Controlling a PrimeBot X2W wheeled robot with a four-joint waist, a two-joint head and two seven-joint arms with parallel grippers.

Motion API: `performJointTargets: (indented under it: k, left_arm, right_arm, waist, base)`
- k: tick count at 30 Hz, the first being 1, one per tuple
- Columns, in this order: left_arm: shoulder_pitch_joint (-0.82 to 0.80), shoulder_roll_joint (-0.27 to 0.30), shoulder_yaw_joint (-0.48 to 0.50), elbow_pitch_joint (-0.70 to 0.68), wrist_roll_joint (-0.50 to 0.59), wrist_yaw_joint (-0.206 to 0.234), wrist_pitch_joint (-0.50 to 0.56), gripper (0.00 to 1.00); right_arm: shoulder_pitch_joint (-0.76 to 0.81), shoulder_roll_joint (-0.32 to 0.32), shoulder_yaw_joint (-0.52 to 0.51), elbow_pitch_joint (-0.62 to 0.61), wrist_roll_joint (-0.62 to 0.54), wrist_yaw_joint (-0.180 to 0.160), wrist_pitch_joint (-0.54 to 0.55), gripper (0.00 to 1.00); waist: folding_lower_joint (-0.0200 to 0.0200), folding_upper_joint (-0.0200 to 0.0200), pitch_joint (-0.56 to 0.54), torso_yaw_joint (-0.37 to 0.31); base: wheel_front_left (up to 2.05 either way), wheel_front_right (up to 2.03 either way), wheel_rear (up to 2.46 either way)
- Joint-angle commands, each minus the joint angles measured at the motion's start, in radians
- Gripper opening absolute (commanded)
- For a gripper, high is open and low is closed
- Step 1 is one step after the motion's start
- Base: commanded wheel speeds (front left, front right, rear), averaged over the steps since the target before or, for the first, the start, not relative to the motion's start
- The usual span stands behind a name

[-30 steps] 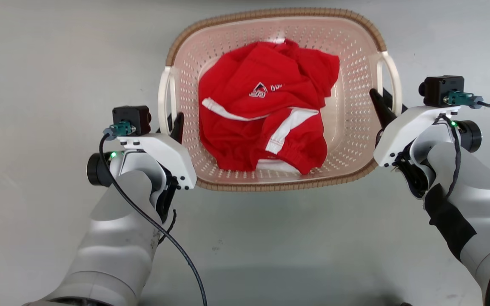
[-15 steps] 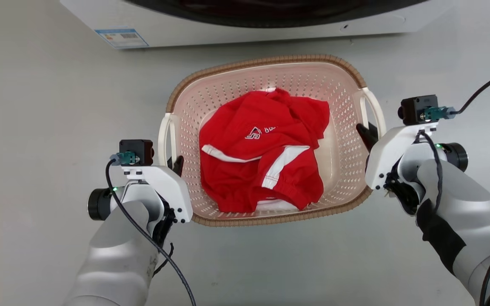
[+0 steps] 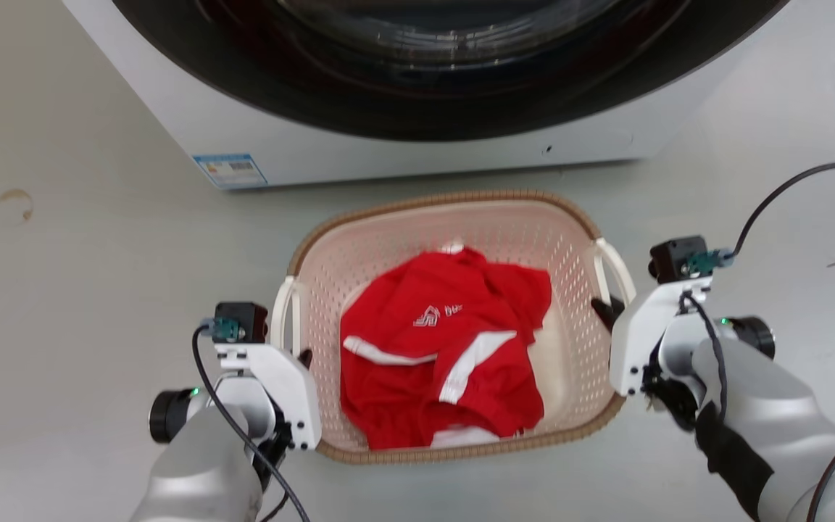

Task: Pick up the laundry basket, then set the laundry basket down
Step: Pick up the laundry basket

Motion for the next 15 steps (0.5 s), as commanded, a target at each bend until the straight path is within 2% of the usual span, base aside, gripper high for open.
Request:
performJointTargets:
  k: [1, 9, 15]
  left_arm:
    - [0.063, 0.163, 0.023, 0.016, 0.002, 0.020, 0.019, 0.00]
    - [0.127, 0.191, 0.012, 0.016, -0.004, 0.027, 0.068, 0.00]
    - [0.186, 0.210, 0.001, 0.016, -0.008, 0.027, 0.119, 0.00]
  right_arm:
    - [0.030, -0.110, 0.002, 0.043, 0.010, -0.005, -0.005, 0.00]
    - [0.104, -0.110, 0.020, 0.061, 0.048, -0.005, -0.028, 0.00]
    - [0.174, -0.110, 0.042, 0.053, 0.089, -0.005, -0.002, 0.00]
  waist:
    - [-0.0001, 0.0000, -0.065, -0.006]
    - [-0.0001, 0.0000, -0.208, 0.000]
    - [-0.0001, 0.0000, -0.334, 0.000]
  base:
    - [0.00, 0.00, 0.00]
    - [0.00, 0.00, 0.00]
    - [0.00, 0.00, 0.00]
